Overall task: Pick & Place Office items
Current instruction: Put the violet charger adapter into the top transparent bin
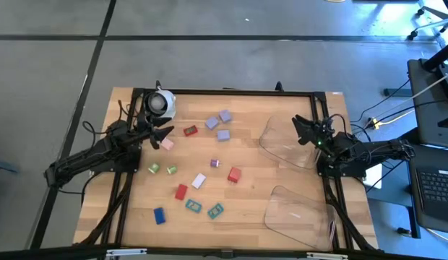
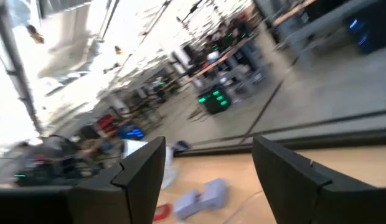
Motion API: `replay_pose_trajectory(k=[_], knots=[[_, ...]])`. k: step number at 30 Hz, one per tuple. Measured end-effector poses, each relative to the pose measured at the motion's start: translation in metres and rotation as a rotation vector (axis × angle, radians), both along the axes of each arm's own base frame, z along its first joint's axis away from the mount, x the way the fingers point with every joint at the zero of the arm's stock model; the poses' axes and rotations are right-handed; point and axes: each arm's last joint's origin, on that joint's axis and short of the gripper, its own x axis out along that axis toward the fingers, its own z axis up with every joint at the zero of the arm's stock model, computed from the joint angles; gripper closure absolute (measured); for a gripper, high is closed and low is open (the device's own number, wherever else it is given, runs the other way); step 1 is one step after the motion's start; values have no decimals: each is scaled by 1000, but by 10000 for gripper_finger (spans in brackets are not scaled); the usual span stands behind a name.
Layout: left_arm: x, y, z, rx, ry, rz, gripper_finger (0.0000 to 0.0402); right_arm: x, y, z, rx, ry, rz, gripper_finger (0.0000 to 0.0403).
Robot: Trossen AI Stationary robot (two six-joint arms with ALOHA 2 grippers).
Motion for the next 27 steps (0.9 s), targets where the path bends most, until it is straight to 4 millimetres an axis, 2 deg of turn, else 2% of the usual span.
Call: replay_pose_trajectory(k=[6, 27], knots=[[-1, 2, 0, -102, -53, 61, 144, 0, 1, 0, 116, -108, 41, 160], [-2, 3, 0, -114, -67, 112, 144, 0, 1, 0, 118, -108, 41, 160]])
